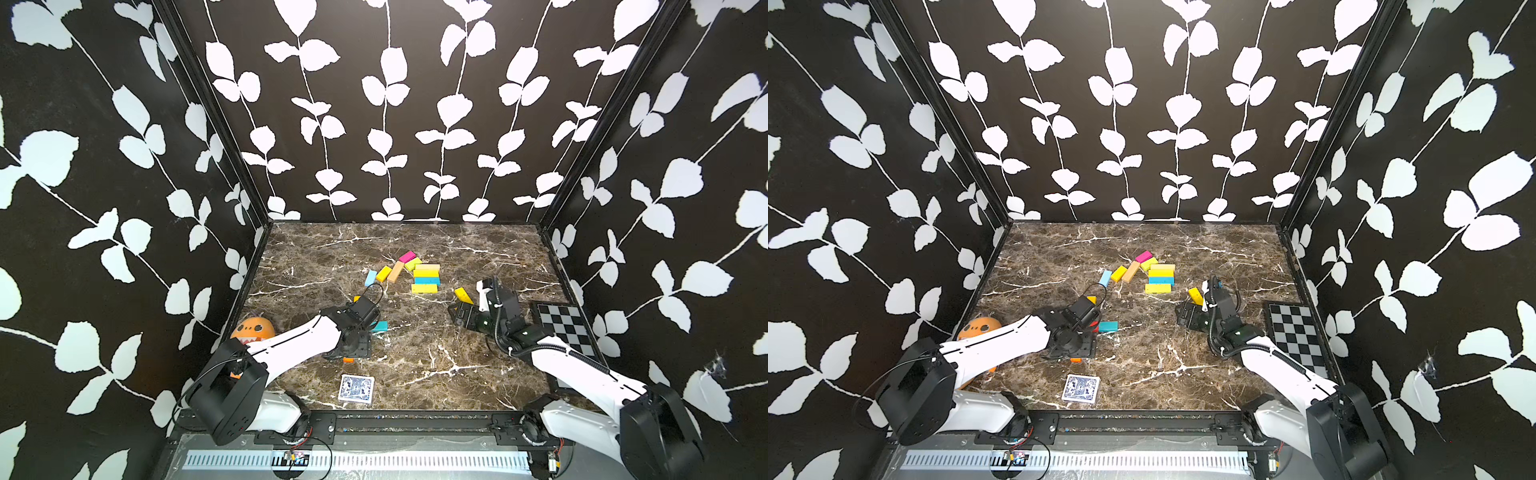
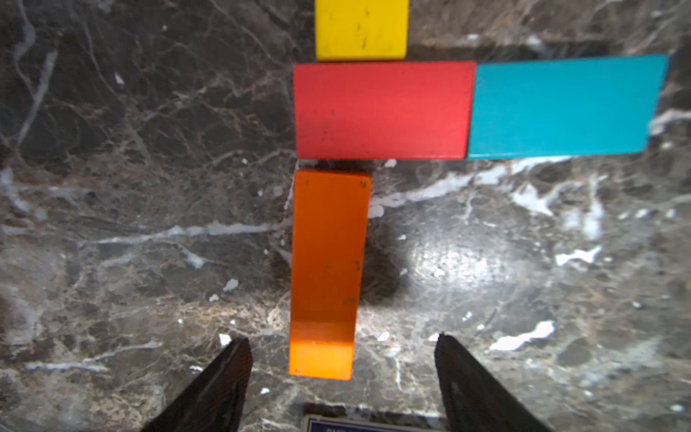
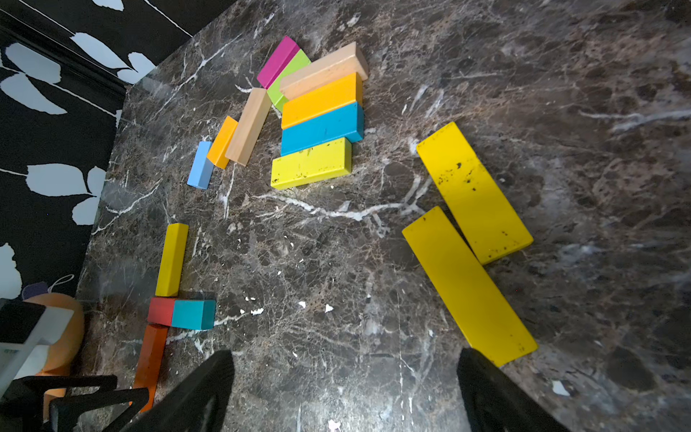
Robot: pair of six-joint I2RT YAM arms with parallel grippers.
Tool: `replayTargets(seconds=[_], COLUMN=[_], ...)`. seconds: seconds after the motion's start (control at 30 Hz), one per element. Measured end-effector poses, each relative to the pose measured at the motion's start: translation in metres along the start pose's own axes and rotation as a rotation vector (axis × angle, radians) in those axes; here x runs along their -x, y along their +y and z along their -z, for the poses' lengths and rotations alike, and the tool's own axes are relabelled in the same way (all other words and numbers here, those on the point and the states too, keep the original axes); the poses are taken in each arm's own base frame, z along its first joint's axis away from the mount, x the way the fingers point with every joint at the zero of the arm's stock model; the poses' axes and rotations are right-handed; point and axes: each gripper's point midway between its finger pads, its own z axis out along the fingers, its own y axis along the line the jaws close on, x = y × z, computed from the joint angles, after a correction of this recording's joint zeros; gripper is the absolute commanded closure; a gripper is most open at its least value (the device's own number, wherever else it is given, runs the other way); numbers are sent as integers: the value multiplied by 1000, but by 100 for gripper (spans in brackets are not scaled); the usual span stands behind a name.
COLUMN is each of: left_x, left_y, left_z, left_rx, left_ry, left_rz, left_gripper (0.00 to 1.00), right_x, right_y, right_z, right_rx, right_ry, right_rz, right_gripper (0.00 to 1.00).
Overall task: Assemble the letter h with building blocks
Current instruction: Assemble the building block at the center of the board.
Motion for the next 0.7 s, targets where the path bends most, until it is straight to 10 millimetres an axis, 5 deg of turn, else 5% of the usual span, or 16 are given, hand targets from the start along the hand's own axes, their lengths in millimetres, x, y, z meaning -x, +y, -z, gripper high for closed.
replayTargets(seconds=[0.2,0.7], left_x=[3,-19], left_y=[-12,-5], left_z=[9,-2], left_rx=[-86,-113], left_ry=[-29,12], left_rz=[48,154], left_gripper=[8,6], right_x=[0,-1], right_y=[0,-1], right_z=[0,-1], right_rx=[0,-3], right_ry=[2,5], right_rz=[-1,-2], right_gripper=[7,6])
